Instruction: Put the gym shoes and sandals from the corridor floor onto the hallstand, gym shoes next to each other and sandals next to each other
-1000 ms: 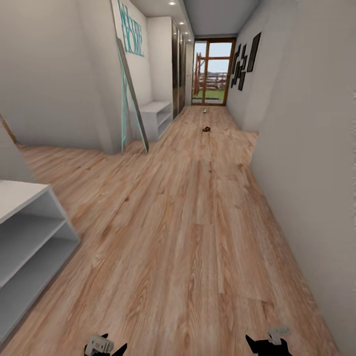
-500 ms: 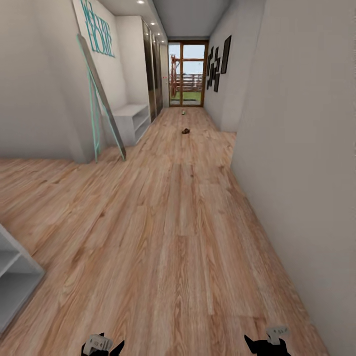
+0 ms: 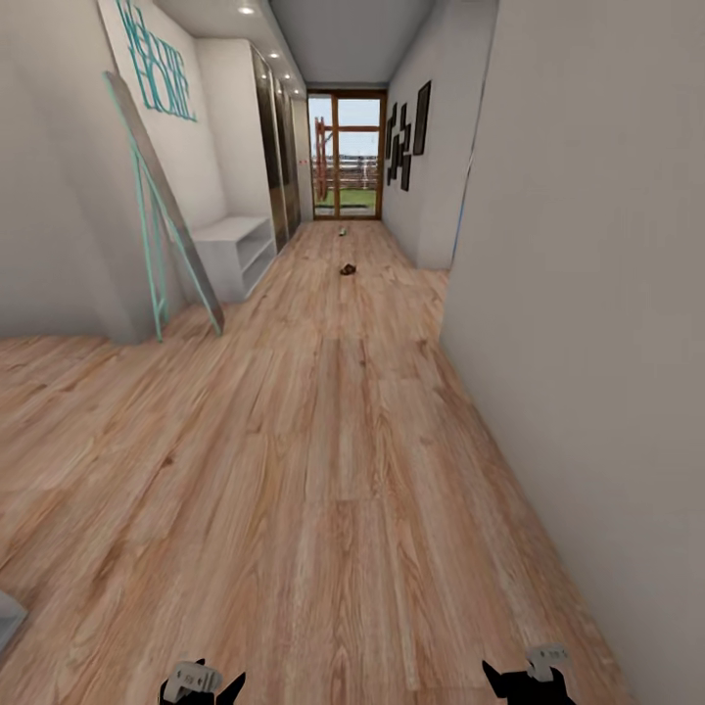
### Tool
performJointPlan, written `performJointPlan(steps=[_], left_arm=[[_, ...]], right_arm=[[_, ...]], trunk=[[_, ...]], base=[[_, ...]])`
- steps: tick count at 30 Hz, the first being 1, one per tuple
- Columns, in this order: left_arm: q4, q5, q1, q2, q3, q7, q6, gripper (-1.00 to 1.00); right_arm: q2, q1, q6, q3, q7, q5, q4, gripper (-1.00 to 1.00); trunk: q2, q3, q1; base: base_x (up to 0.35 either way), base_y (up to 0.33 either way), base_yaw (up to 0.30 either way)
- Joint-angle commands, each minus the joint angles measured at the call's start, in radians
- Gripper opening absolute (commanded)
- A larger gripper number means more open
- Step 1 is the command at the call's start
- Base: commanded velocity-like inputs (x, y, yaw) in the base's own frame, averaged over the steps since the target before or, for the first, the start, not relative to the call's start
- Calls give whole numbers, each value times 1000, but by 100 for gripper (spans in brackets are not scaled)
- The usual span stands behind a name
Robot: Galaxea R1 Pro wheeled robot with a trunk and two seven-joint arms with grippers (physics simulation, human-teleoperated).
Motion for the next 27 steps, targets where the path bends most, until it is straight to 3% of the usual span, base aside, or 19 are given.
performJointPlan(steps=[1,27], left_arm=[[1,11,0,0,-1,-6,0,100],[1,22,0,1,-1,-6,0,100]], right_arm=[[0,-1,-2,-8,7,0,1,100],[0,-1,-5,-6,7,1,1,100]], trunk=[[0,1,0],[0,41,0]], base=[[339,0,-78],[339,0,-15]])
